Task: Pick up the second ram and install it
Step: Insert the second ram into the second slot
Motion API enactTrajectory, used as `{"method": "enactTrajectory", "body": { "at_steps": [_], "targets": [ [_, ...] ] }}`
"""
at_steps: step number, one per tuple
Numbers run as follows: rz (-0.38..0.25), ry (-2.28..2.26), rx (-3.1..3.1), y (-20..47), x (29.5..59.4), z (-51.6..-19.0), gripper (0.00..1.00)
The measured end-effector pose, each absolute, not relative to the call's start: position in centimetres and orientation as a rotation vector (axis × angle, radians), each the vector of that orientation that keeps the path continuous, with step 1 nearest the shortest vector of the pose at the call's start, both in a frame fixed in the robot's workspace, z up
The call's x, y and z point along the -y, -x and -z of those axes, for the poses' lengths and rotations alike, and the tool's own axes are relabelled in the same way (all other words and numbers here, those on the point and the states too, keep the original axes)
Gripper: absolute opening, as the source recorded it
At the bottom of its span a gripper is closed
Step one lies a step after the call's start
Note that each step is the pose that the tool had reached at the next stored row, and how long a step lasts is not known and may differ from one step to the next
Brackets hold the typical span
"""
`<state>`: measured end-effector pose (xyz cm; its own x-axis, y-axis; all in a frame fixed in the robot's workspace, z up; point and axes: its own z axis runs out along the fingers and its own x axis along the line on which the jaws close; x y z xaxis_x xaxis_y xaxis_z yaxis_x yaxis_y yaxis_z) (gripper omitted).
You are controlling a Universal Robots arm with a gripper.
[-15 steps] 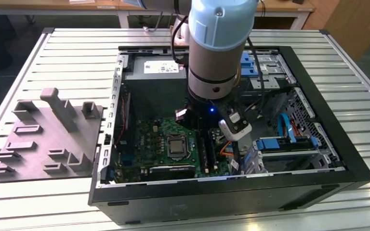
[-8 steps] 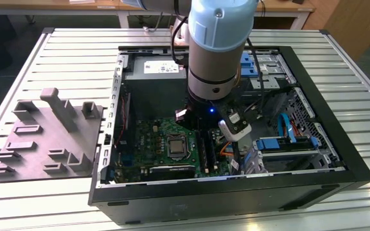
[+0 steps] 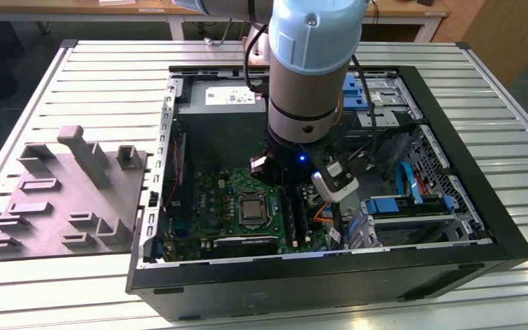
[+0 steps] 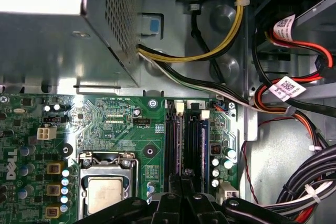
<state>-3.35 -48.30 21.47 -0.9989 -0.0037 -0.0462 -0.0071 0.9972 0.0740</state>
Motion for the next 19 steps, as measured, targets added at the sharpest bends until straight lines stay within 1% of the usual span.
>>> {"method": "enactTrajectory", "body": {
  "at_steps": [15,17,18,19],
  "targets": [
    [-0.117,0.008,-3.093,3.34,48.29,-21.25,0.11],
    [-0.116,0.009,-3.093,3.34,48.29,-21.25,0.12],
    [-0.116,0.008,-3.093,3.34,48.29,-21.25,0.18],
    [-0.116,0.008,-3.093,3.34,48.29,-21.25,0.18]
  ]
}}
